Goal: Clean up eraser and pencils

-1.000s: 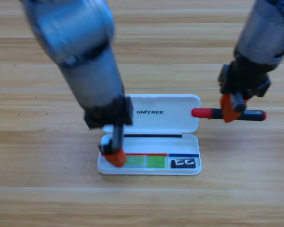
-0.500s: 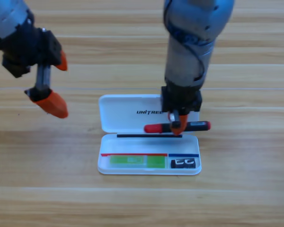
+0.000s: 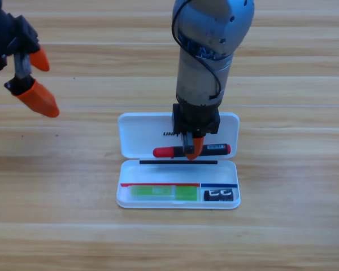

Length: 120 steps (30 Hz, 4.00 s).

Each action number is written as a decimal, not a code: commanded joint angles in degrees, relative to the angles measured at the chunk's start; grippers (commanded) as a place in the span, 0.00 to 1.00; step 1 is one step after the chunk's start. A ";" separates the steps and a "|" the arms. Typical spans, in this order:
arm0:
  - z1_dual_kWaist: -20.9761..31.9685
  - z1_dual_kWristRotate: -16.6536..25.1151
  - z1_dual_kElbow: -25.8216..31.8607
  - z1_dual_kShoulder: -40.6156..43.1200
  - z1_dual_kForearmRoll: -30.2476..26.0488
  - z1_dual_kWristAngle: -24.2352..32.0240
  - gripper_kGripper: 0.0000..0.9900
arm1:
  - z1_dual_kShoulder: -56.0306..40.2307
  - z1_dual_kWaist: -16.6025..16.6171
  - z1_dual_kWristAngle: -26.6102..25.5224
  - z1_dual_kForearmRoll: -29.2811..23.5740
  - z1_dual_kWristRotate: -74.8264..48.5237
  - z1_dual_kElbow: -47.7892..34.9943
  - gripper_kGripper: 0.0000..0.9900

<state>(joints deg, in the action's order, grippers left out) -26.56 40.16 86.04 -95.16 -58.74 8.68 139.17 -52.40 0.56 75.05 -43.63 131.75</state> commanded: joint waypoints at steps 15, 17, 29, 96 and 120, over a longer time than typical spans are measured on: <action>5.29 0.45 -6.06 1.90 4.60 3.01 1.00 | 3.74 -3.93 -0.03 1.85 1.26 0.26 0.00; 5.99 0.45 -6.59 1.55 5.39 3.36 1.00 | 3.74 -3.93 0.15 1.85 1.35 0.26 0.00; 7.13 0.45 -9.67 1.46 8.11 4.15 1.00 | 4.09 -3.93 0.59 2.03 1.44 0.17 0.37; 3.62 -3.24 -3.16 -24.11 31.58 10.56 0.00 | -57.52 6.26 -31.32 -23.81 15.50 -52.83 0.94; -3.50 -4.91 -4.48 -25.43 30.87 7.84 0.00 | -57.08 4.77 -31.32 -23.81 15.59 -52.91 0.94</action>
<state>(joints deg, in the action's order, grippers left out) -28.36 36.04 83.11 -117.87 -27.22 16.98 79.67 -46.01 -30.12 51.85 -28.19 80.24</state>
